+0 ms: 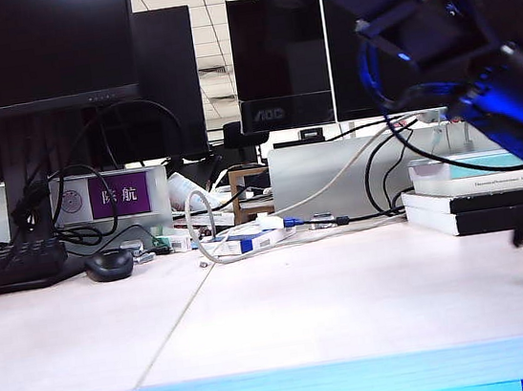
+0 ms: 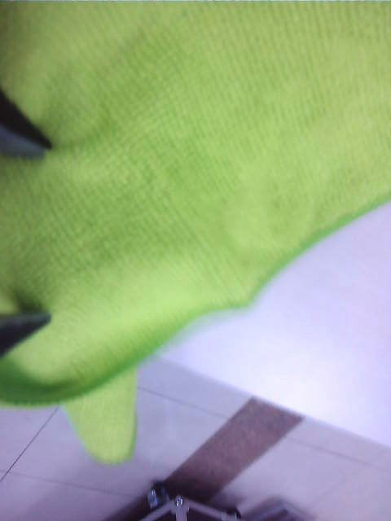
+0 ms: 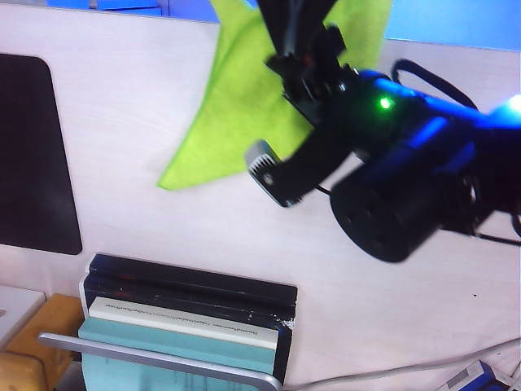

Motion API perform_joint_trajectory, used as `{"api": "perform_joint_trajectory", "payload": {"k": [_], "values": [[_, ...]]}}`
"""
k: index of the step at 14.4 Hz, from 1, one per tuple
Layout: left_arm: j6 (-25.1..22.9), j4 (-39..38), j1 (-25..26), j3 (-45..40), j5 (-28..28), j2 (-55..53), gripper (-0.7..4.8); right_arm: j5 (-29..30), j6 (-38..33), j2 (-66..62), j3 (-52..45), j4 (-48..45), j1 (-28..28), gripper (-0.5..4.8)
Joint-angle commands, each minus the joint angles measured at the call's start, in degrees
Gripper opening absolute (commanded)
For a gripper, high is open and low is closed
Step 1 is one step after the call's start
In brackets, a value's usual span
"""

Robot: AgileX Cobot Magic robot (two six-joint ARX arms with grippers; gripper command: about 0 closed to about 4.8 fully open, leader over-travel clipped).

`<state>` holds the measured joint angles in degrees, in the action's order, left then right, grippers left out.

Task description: Wipe the table from left to right using the rag.

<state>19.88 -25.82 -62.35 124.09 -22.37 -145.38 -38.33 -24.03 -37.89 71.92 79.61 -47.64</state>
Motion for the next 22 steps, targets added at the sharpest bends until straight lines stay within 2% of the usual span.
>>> {"api": "perform_joint_trajectory", "payload": {"k": [1,3,5,6,9,12,16,17,18,19,20,21,22], "values": [[0.5,-3.7,2.5,0.8,1.2,1.8,2.42,-0.5,0.1,0.0,0.1,-0.4,0.0,-0.05],[0.5,-5.6,3.7,3.8,0.6,2.0,2.42,-0.5,0.1,0.0,0.1,-0.4,0.0,-0.05],[0.7,-8.2,5.4,8.2,-3.3,2.0,2.52,-0.5,0.1,0.0,0.1,-0.5,0.0,-0.05],[1.4,-10.3,6.1,11.2,-4.2,2.3,2.82,-0.5,0.1,0.0,0.1,-0.5,0.0,-0.05],[3.5,-16.3,7.2,19.4,-8.9,2.3,2.88,-1.8,3.5,0.0,0.1,-0.5,0.0,-0.05],[2.8,-20.3,8.2,25.6,-8.9,2.3,2.88,-2.1,3.5,0.0,0.2,-0.6,0.0,-0.05],[3.1,-23.6,10.0,29.7,-9.8,2.7,2.86,-2.3,3.5,0.0,0.1,-2.0,0.0,-0.04],[3.1,-26.6,10.8,31.7,-9.8,2.8,2.76,-2.6,4.2,0.0,0.1,-3.1,0.0,0.36],[3.1,-28.5,11.1,32.8,-10.1,2.8,2.76,-2.7,7.6,0.0,0.1,-5.1,0.0,1.61],[3.2,-29.7,11.7,33.4,-10.1,3.1,2.77,-2.7,10.4,0.0,0.1,-6.9,0.0,2.49],[3.3,-30.7,11.8,33.6,-10.3,3.5,2.76,-2.7,13.5,0.0,0.1,-9.2,0.0,3.05],[3.3,-31.4,12.2,33.6,-11.3,4.1,2.77,-2.7,15.0,0.0,0.1,-10.6,0.0,3.17],[3.3,-31.8,12.2,33.6,-11.8,4.5,2.77,-2.6,16.1,0.0,0.1,-11.1,0.0,2.35]]}}
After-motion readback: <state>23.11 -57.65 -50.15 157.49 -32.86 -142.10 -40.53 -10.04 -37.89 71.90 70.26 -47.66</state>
